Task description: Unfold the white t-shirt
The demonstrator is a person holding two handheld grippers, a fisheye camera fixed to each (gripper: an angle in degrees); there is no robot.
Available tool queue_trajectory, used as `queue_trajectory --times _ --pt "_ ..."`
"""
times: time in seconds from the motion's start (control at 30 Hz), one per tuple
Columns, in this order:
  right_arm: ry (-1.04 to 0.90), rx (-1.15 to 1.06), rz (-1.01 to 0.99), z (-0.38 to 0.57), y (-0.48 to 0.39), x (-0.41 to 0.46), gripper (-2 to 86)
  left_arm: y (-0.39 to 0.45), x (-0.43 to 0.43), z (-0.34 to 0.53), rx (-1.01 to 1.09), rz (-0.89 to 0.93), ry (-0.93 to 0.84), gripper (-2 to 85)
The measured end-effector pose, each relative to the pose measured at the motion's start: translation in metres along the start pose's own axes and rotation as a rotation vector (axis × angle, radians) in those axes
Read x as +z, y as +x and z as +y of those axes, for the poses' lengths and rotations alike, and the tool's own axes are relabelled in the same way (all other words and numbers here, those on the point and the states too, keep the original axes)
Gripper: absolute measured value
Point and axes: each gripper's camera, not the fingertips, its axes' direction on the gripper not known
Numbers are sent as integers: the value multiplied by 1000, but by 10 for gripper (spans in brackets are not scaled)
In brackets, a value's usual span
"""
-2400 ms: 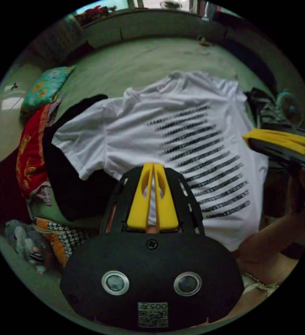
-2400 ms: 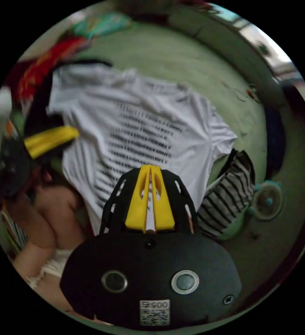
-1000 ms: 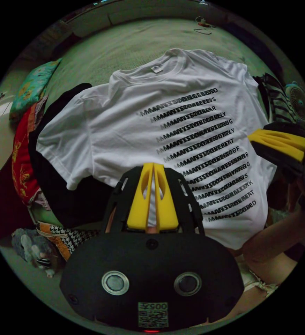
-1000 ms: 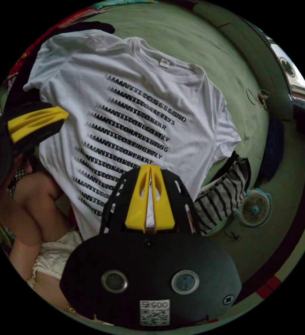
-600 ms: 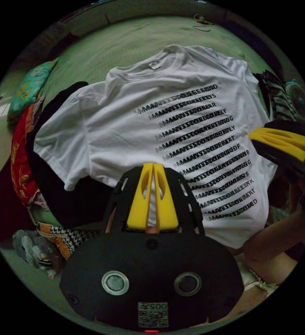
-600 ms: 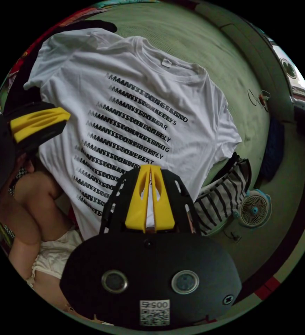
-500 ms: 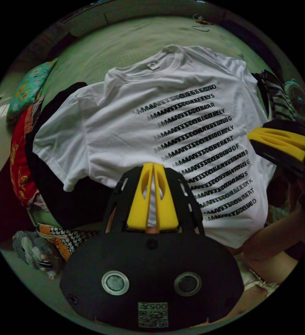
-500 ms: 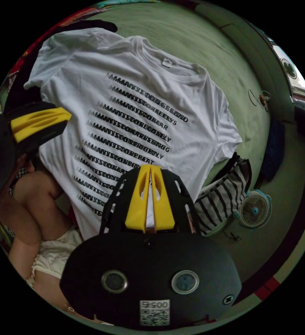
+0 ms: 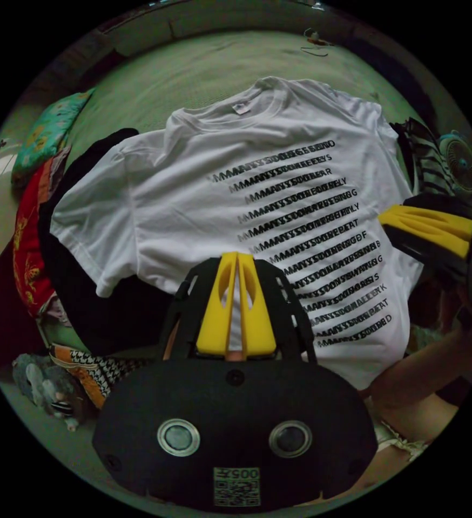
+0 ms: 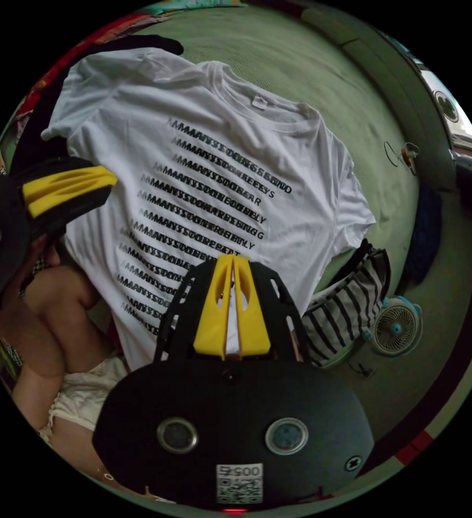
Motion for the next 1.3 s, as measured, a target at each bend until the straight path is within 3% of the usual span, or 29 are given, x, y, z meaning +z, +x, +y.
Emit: queue_trajectory --times 0.4,0.6,0.77,0.87,1.3 --pt "134 139 -115 23 73 -14 -13 -14 31 -11 51 78 -27 -4" --pt "195 139 -236 18 104 -6 -13 -11 57 -28 54 226 -35 -7" --pt "228 115 -500 -19 121 25 -13 -16 68 -32 21 170 -34 -6" --pt "170 146 -421 -26 127 36 -13 -24 72 -34 1 190 -29 -6" --pt "176 245 -433 -12 183 48 -13 -49 86 -33 -42 135 -24 -6"
